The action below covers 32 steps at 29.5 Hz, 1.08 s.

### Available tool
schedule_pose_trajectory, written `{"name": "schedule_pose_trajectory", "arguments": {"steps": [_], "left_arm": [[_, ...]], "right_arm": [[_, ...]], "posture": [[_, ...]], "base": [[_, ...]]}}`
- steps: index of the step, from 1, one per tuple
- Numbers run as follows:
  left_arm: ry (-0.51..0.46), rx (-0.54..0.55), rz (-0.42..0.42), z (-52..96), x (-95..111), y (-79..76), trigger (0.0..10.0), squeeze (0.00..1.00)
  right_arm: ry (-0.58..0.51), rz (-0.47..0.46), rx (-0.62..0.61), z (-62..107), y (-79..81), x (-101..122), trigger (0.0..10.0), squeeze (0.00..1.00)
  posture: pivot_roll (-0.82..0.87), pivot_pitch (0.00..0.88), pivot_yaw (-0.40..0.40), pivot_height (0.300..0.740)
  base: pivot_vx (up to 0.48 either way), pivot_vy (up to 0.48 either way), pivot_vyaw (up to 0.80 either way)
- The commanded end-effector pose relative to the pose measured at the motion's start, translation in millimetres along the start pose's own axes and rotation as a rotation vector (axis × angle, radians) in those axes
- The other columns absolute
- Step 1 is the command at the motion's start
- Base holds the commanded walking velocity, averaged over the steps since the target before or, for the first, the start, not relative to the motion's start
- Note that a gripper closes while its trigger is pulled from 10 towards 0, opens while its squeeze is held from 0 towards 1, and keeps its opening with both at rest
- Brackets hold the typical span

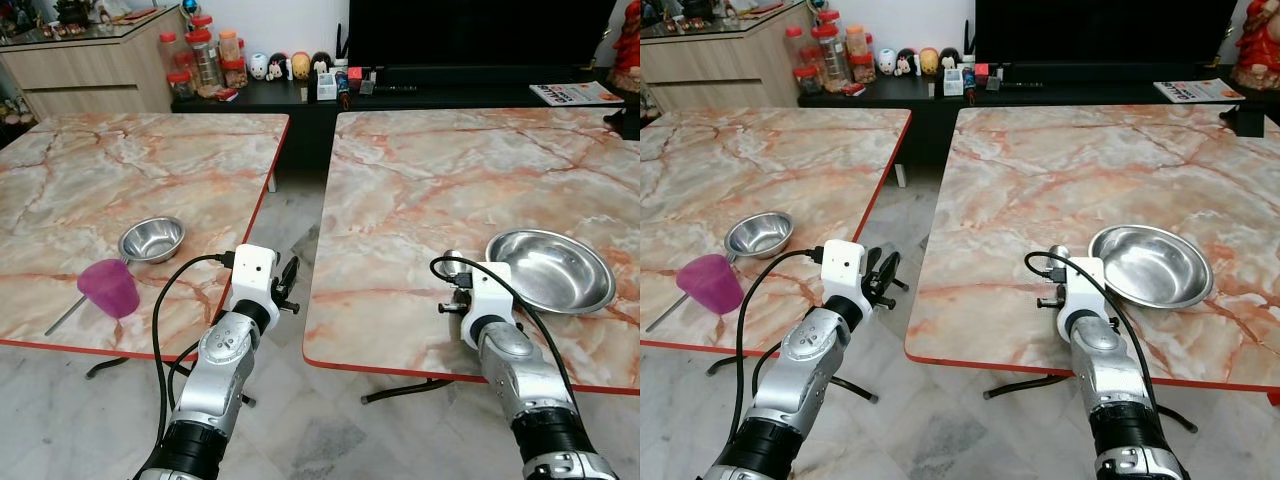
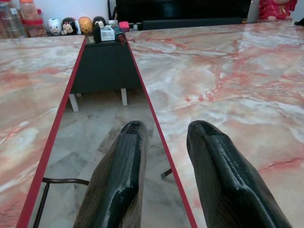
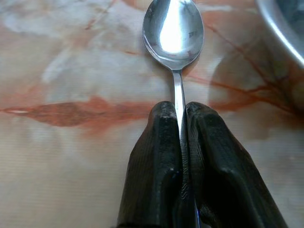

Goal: Setting the table

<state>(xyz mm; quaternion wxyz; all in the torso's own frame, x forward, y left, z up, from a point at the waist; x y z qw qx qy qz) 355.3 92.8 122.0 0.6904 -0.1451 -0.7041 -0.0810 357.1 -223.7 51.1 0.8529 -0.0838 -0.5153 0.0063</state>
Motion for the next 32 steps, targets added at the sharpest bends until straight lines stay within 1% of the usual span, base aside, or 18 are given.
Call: {"name": "schedule_pose_trajectory", "arguments": {"steps": [1,7,17,32], "left_arm": [[0.003,0.005,-0.001,-1.3,2.1,2.0,10.0,0.00],[0.003,0.005,-0.001,-1.4,2.0,1.8,10.0,0.00],[0.003,0.010,-0.005,-1.0,2.1,3.3,10.0,0.00],[0.002,0.011,-0.002,-1.5,1.9,2.8,10.0,0.00]], "right_arm": [[-0.014,-0.010,-0.026,-2.1,-6.5,7.2,10.0,0.00],[-0.033,-0.012,-0.031,-4.3,-8.3,13.8,10.0,0.00],[-0.046,-0.019,-0.001,-6.1,1.1,15.4,10.0,0.00],[-0.066,-0.019,0.009,-8.8,1.6,20.5,10.0,0.00]], "posture": [[-0.06,0.000,0.051,0.740],[-0.06,0.000,0.049,0.740],[-0.06,0.000,0.050,0.740],[-0.06,0.000,0.045,0.740]], "base": [[0.000,0.000,0.00],[0.000,0.000,0.00],[0.000,0.000,0.00],[0.000,0.000,0.00]]}}
Point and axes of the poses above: a point about 5 cm out from each wrist's last joint towards the gripper, its own z axis pointing back from the gripper into the wrist, its own x axis along the axis of the wrist's last joint, y = z × x, the point moved 4 cm from there along -z, pointing out of the wrist towards the gripper, and after that the axes turned 4 degrees about z, right-handed, at the moved point
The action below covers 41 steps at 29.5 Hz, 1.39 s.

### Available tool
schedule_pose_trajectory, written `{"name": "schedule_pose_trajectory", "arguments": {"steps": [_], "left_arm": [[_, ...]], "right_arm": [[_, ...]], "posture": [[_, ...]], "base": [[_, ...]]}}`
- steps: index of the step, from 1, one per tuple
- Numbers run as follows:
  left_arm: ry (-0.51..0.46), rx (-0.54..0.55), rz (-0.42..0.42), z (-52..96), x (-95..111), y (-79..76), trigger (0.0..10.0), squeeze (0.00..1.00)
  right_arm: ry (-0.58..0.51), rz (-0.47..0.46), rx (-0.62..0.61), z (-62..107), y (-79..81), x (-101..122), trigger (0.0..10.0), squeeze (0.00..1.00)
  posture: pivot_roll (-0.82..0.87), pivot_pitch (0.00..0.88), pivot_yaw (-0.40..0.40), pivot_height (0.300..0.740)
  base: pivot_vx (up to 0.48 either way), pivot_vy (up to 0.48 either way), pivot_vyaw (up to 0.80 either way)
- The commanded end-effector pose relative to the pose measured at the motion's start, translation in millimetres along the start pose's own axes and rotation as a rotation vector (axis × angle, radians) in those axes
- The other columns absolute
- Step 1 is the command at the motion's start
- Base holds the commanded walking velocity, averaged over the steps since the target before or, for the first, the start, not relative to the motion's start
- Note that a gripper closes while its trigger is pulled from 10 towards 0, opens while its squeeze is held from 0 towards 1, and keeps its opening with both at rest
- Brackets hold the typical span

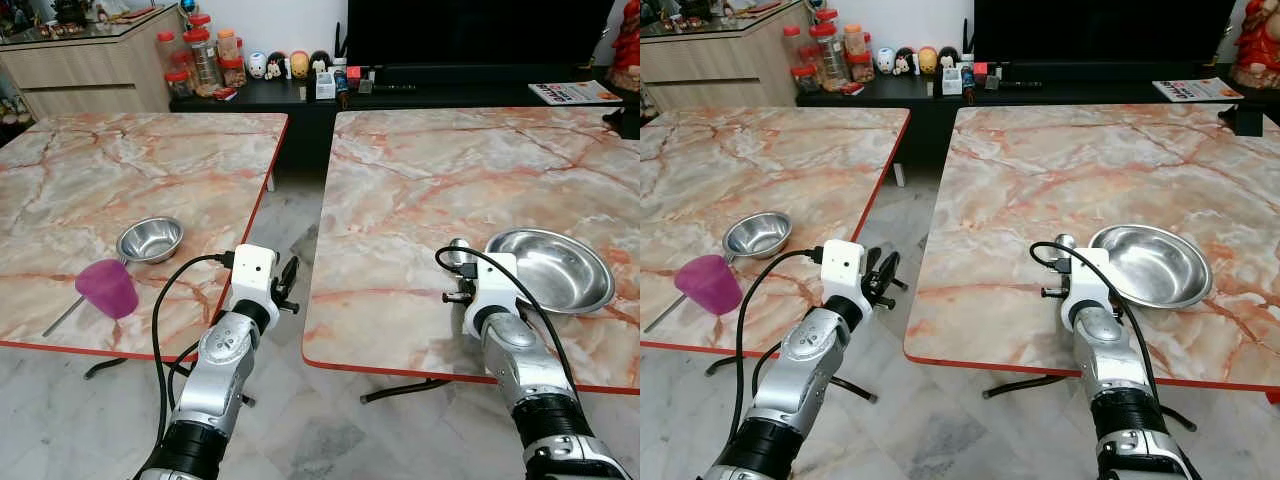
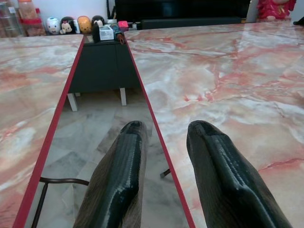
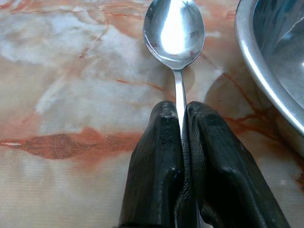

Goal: Setting the table

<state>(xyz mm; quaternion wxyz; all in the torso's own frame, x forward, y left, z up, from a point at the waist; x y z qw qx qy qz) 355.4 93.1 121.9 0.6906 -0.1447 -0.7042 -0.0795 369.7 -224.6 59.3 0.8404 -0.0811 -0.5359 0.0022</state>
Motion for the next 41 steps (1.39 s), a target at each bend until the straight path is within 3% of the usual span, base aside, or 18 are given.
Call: {"name": "schedule_pose_trajectory", "arguments": {"steps": [1,41], "left_arm": [[0.003,0.009,-0.004,-1.5,2.0,2.6,10.0,0.00],[0.003,0.017,-0.007,-0.9,2.0,4.4,10.0,0.00]], "right_arm": [[-0.017,-0.005,0.011,-1.7,3.0,7.1,10.0,0.00],[0.008,-0.007,0.036,-4.0,8.8,-2.2,10.0,0.00]], "posture": [[-0.06,0.000,0.045,0.740],[-0.06,0.000,0.044,0.740]], "base": [[0.000,0.000,0.00],[0.000,0.000,0.00]]}}
Point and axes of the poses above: a point about 5 cm out from each wrist's last joint towards the gripper, its own z axis pointing back from the gripper into the wrist, its own x axis along the axis of the wrist's last joint, y = z × x, the point moved 4 cm from there along -z, pointing out of the wrist towards the gripper, and after that the axes turned 4 degrees about z, right-handed, at the moved point
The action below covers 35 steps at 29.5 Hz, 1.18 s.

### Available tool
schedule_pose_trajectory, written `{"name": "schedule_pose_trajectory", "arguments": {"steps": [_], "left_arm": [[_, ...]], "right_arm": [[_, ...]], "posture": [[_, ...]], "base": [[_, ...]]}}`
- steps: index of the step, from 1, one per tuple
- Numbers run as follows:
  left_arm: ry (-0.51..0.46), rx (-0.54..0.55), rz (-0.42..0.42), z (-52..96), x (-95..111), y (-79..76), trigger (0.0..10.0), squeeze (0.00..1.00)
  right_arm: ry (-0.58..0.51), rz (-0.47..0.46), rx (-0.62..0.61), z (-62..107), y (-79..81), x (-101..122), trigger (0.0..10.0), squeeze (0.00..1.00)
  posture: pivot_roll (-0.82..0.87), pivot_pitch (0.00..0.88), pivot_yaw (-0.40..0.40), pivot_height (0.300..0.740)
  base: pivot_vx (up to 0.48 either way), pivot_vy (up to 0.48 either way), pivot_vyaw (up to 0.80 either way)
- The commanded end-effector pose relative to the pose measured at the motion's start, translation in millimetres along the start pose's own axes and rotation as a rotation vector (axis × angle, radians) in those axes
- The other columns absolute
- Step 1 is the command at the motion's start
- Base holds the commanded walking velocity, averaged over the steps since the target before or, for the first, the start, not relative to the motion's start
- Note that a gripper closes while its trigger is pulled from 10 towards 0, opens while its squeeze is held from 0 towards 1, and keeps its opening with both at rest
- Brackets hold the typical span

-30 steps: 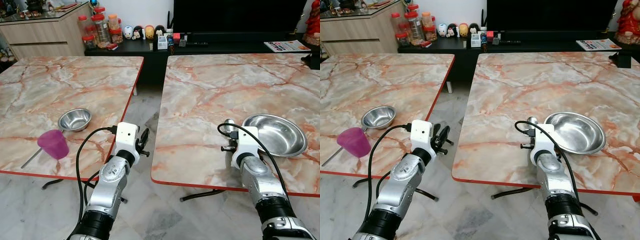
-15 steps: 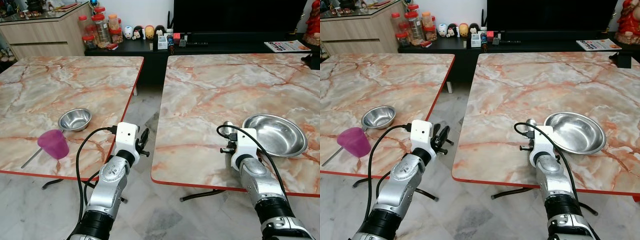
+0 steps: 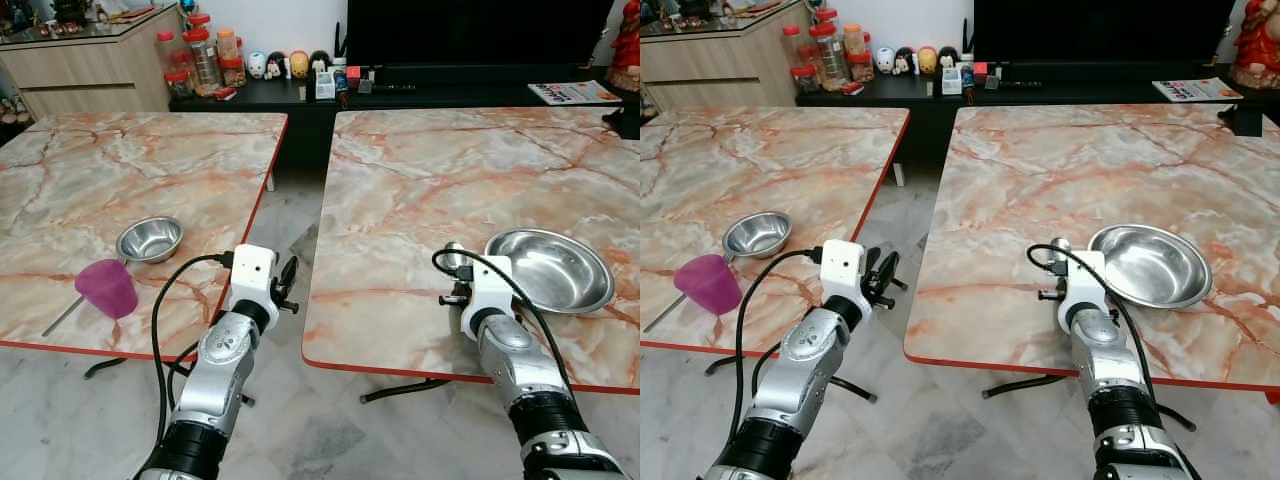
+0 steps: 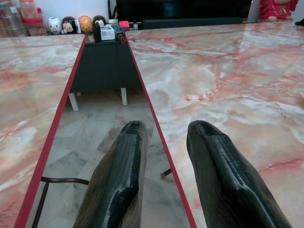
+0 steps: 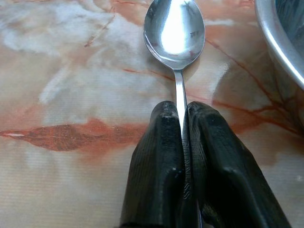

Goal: Setting the table

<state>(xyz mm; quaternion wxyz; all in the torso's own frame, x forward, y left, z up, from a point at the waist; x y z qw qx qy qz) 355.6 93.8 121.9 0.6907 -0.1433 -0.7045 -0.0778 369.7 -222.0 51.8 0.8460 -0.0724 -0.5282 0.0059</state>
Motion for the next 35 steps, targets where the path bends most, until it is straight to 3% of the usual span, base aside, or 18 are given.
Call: {"name": "schedule_pose_trajectory", "arguments": {"steps": [1,2,3,5,6,21,22,23,25,26,27,35], "left_arm": [[0.004,0.012,-0.007,-1.1,2.0,3.6,10.0,0.00],[0.004,0.012,-0.008,-1.3,2.0,3.7,10.0,0.00],[0.004,0.013,-0.008,-1.3,2.0,3.8,10.0,0.00],[0.004,0.013,-0.007,-1.4,2.1,3.7,10.0,0.00],[0.004,0.013,-0.008,-1.5,2.0,3.8,10.0,0.00],[0.002,0.009,-0.010,-2.0,2.7,4.2,10.0,0.00],[0.002,0.009,-0.011,-2.0,2.8,4.2,10.0,0.00],[0.002,0.009,-0.012,-2.1,2.8,4.2,10.0,0.00],[0.002,0.009,-0.012,-2.2,2.9,4.2,10.0,0.00],[0.002,0.009,-0.012,-2.3,3.0,4.3,10.0,0.00],[0.002,0.010,-0.012,-2.3,3.1,4.3,10.0,0.00],[0.000,0.010,-0.013,-2.5,3.3,4.4,10.0,0.00]], "right_arm": [[-0.012,-0.007,0.009,-1.2,4.4,4.6,10.0,1.00],[-0.012,-0.006,-0.001,-1.3,3.1,4.9,10.0,1.00],[-0.010,-0.001,-0.003,-1.4,2.3,5.0,10.0,0.31],[-0.010,0.001,-0.003,-1.6,2.1,4.9,10.0,0.31],[-0.009,0.001,-0.004,-1.7,1.8,4.8,10.0,0.00],[-0.018,-0.010,-0.009,-2.2,1.1,7.1,10.0,0.01],[-0.018,-0.011,-0.010,-2.2,1.0,7.1,10.0,0.95],[-0.018,-0.010,-0.011,-2.2,1.0,7.2,10.0,1.00],[-0.018,-0.009,-0.013,-2.3,1.0,7.3,10.0,1.00],[-0.018,-0.007,-0.013,-2.3,1.1,7.2,10.0,0.60],[-0.017,-0.005,-0.013,-2.4,1.1,7.2,10.0,0.00],[-0.022,-0.007,-0.017,-2.5,1.2,8.1,10.0,0.00]], "posture": [[-0.06,0.000,0.042,0.740],[-0.06,0.000,0.042,0.740],[-0.06,0.000,0.043,0.740],[-0.06,0.000,0.042,0.740],[-0.06,0.000,0.042,0.740],[-0.05,0.000,0.046,0.740],[-0.05,0.000,0.046,0.740],[-0.05,0.000,0.046,0.740],[-0.05,0.000,0.045,0.740],[-0.05,0.000,0.045,0.740],[-0.05,0.000,0.045,0.740],[-0.05,0.000,0.044,0.740]], "base": [[0.000,0.000,0.00],[0.000,0.000,0.00],[0.000,0.000,0.00],[0.000,0.000,0.00],[0.000,0.000,0.00],[0.000,0.000,0.00],[0.000,0.000,0.00],[0.000,0.000,0.00],[0.000,0.000,0.00],[0.000,0.000,0.00],[0.000,0.000,0.00],[0.000,0.000,0.00]]}}
Point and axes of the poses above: a point about 5 cm out from each wrist's last joint towards the gripper, its own z axis pointing back from the gripper into the wrist, its own x axis along the axis of the wrist's last joint, y = z × x, the point moved 4 cm from there along -z, pointing out of the wrist towards the gripper, and after that the axes turned 4 degrees about z, right-handed, at the moved point
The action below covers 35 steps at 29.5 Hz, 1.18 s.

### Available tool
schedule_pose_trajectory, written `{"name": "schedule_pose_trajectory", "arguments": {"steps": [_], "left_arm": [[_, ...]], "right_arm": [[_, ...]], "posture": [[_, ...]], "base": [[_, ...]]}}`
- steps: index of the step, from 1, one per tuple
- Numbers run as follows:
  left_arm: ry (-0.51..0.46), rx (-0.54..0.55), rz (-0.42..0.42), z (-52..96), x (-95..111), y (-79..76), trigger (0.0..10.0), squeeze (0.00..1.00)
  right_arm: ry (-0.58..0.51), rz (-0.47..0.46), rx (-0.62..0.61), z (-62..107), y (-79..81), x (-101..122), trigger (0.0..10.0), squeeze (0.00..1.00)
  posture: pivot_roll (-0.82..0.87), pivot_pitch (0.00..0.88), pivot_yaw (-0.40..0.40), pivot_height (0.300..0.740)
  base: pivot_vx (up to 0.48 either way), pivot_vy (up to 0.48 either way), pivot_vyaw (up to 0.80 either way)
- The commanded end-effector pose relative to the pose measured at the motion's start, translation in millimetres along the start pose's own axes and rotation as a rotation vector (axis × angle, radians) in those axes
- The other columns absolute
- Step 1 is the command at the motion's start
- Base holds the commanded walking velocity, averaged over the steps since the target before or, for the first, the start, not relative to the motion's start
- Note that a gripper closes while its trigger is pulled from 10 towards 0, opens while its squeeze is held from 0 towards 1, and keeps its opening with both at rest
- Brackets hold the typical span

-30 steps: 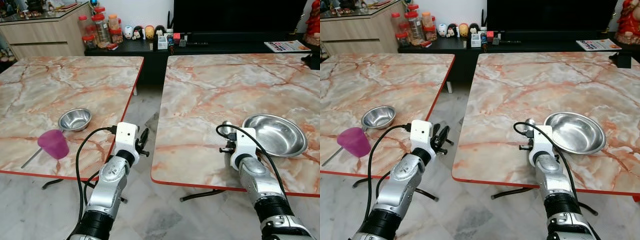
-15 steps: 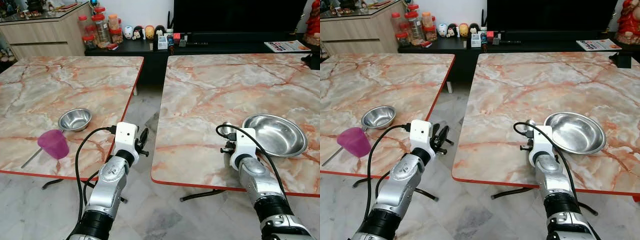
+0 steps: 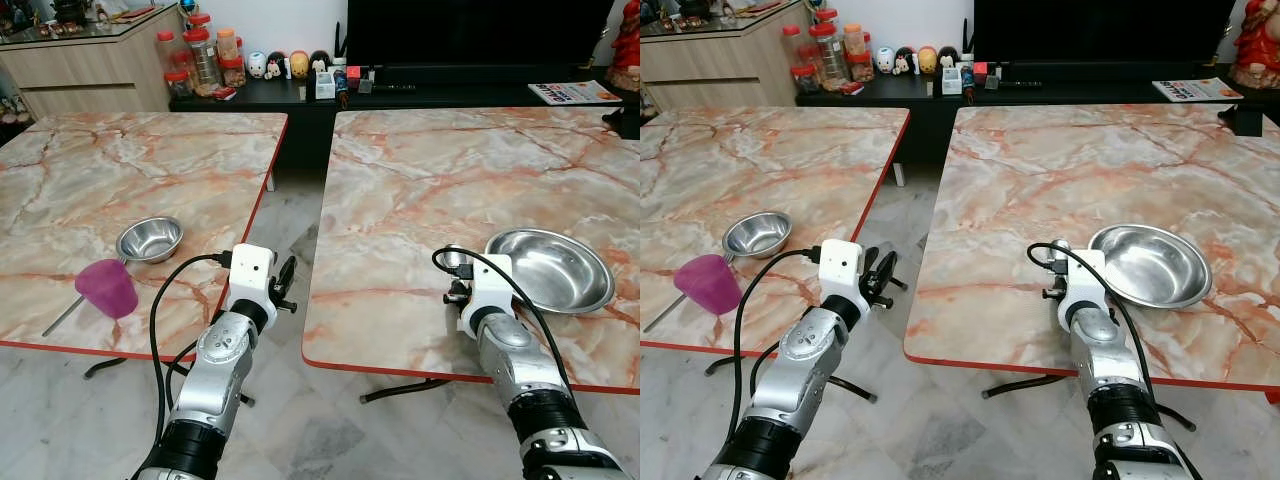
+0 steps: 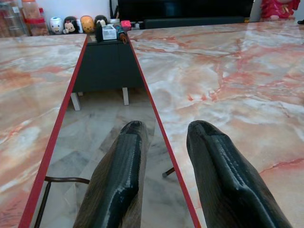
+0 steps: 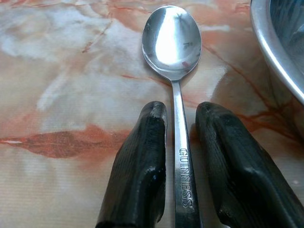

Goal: Setting the table

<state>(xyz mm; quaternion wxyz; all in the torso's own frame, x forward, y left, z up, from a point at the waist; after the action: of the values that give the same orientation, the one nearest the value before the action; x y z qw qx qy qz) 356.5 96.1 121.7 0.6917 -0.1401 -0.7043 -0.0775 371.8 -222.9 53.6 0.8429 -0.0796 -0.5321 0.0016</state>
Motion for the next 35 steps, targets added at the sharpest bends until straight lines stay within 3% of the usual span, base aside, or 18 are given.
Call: {"name": "schedule_pose_trajectory", "arguments": {"steps": [1,17,19,20,25,29,35], "left_arm": [[-0.002,0.005,-0.009,-2.4,3.4,1.8,10.0,0.00],[-0.003,0.008,-0.006,-2.5,3.4,2.4,10.0,0.00],[-0.004,0.010,-0.007,-2.5,3.6,2.9,10.0,0.00],[-0.006,0.012,-0.008,-2.8,4.1,3.4,10.0,0.00],[-0.031,0.030,-0.004,-4.4,7.9,5.0,10.0,0.00],[-0.073,0.051,0.004,-5.0,14.6,8.6,10.0,0.00],[-0.139,0.090,-0.022,-6.8,25.1,13.4,10.0,0.00]], "right_arm": [[-0.013,-0.008,-0.001,-1.3,2.2,5.6,10.0,0.00],[-0.093,-0.036,0.005,0.1,5.1,21.5,10.0,0.00],[-0.149,-0.052,0.006,1.6,5.9,31.5,10.0,0.00],[-0.246,-0.037,0.011,5.8,8.3,48.7,10.0,0.00],[-0.414,-0.058,0.049,17.8,19.8,81.2,10.0,0.00],[-0.468,-0.092,0.073,23.2,27.0,88.4,10.0,0.00],[-0.640,-0.099,0.029,42.6,30.1,104.4,10.0,0.00]], "posture": [[-0.05,0.000,0.044,0.740],[-0.05,0.000,0.043,0.740],[-0.05,0.000,0.043,0.740],[-0.06,0.000,0.044,0.740],[-0.06,0.000,0.044,0.740],[-0.06,0.000,0.041,0.740],[-0.06,0.000,0.036,0.740]], "base": [[0.000,0.000,0.00],[0.000,0.000,0.00],[0.000,0.000,0.00],[0.000,0.000,0.00],[0.000,0.000,0.00],[0.000,0.000,0.00],[0.000,0.000,0.00]]}}
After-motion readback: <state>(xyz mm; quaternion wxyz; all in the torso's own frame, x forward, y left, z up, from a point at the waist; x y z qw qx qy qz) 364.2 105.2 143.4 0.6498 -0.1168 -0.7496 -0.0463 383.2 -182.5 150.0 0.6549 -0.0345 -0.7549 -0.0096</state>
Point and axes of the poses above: a point about 5 cm out from each wrist's last joint towards the gripper, its own z axis pointing back from the gripper into the wrist, its own x axis along the axis of the wrist's last joint, y = z × x, the point moved 4 cm from there along -z, pointing out of the wrist towards the gripper, and after that the axes turned 4 degrees about z, right-handed, at the moved point
